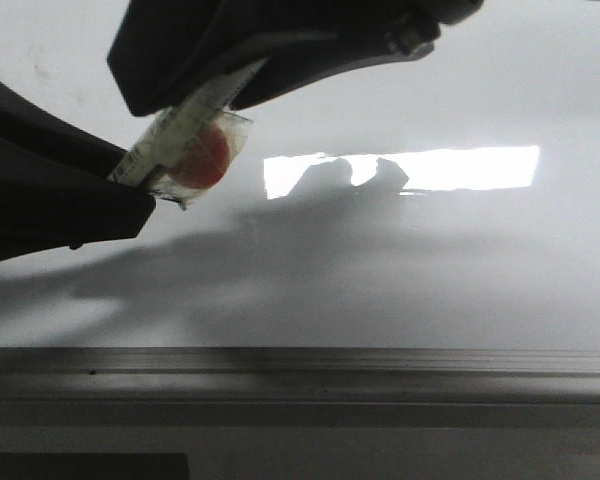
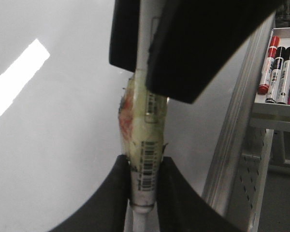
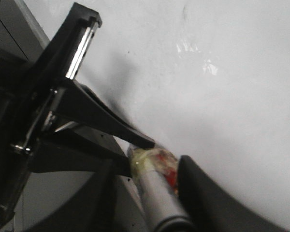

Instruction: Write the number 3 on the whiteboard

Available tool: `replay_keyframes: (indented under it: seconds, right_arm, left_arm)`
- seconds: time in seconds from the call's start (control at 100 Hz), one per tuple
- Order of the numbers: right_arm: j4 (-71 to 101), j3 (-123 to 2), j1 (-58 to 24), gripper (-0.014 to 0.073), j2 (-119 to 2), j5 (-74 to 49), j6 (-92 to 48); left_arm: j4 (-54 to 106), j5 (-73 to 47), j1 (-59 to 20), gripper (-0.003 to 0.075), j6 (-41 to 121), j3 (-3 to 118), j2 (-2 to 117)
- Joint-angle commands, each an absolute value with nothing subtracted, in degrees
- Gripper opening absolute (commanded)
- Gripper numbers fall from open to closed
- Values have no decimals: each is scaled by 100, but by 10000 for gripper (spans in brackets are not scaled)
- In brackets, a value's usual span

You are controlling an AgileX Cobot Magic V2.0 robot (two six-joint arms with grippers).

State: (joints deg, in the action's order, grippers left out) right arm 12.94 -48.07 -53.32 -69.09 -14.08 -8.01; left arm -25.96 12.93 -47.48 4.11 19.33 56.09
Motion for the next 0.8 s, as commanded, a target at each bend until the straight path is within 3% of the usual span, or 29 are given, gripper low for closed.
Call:
replay_keyframes:
  seconds: [0.0,0.03,0.16,0.33,0.4,0.79]
  right_arm:
    - [1246,-5012,-5256,14,-6862,-1252,-878]
    - [1246,-5012,-5240,-74,-6862,-1270,-878]
    - [1246,-5084,-5156,-64,-6862,-1270,-859]
    - [1104,-5551,-4966,-64,-6862,-1579,-869]
    - [1076,-5828,-4792,-64,-6891,-1748,-869]
    - [623,-6809,-3897,-64,-7196,-3061,-917]
  left_arm:
    - [-2482,1787,-4796,-20,384,2121,5544]
    - [-2482,1787,-4796,-20,384,2121,5531]
    - [-2473,1714,-4784,27,384,2121,5423]
    - [-2000,1603,-4774,318,384,2121,5049]
    - [-1890,1312,-4776,387,384,2121,4855]
    - [-1798,770,-4776,388,384,2121,4414]
